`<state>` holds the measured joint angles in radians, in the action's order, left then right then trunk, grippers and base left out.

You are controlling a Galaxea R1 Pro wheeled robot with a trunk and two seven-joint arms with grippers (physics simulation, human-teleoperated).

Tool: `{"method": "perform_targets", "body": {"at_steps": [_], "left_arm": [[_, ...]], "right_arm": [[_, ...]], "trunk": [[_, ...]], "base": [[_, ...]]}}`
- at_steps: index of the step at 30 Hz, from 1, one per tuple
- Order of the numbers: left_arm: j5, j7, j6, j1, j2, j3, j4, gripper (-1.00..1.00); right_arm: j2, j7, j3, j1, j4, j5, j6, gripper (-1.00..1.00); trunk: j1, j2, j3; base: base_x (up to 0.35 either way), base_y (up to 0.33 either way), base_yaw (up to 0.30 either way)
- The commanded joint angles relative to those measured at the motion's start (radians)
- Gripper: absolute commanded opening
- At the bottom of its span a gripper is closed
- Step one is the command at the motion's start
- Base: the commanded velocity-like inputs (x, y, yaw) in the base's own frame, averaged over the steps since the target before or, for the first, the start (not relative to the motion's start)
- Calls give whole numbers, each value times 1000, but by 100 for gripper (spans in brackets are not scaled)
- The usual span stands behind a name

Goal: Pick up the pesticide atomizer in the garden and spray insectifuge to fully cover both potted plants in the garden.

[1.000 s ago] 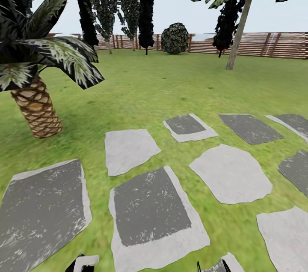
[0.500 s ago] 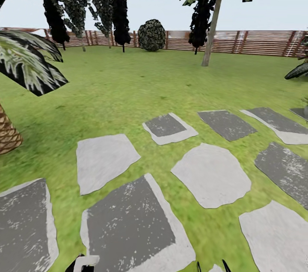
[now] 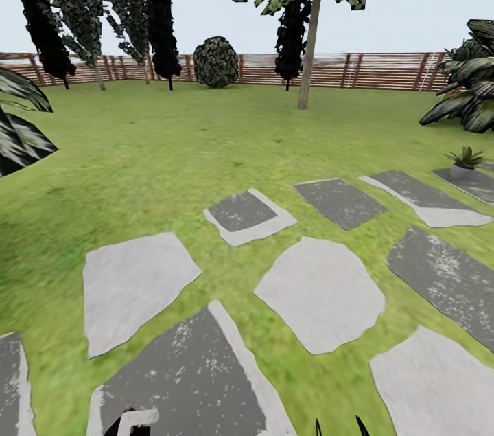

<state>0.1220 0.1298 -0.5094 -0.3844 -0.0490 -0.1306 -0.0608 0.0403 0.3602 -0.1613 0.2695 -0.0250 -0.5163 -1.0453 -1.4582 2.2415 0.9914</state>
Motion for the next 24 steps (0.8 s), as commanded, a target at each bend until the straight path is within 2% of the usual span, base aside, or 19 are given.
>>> {"method": "perform_targets", "body": {"at_steps": [1,24], "left_arm": [[10,2,-3,0,0,-9,1,-100],[8,9,-3,0,3,-9,-2,-100]], "right_arm": [[0,4,-7,0,0,-12,-2,100],[-13,2,-6,0,1,-13,-2,100]], "trunk": [[0,0,1],[0,0,1]], "base": [[333,0,-9],[334,-3,-1]]}}
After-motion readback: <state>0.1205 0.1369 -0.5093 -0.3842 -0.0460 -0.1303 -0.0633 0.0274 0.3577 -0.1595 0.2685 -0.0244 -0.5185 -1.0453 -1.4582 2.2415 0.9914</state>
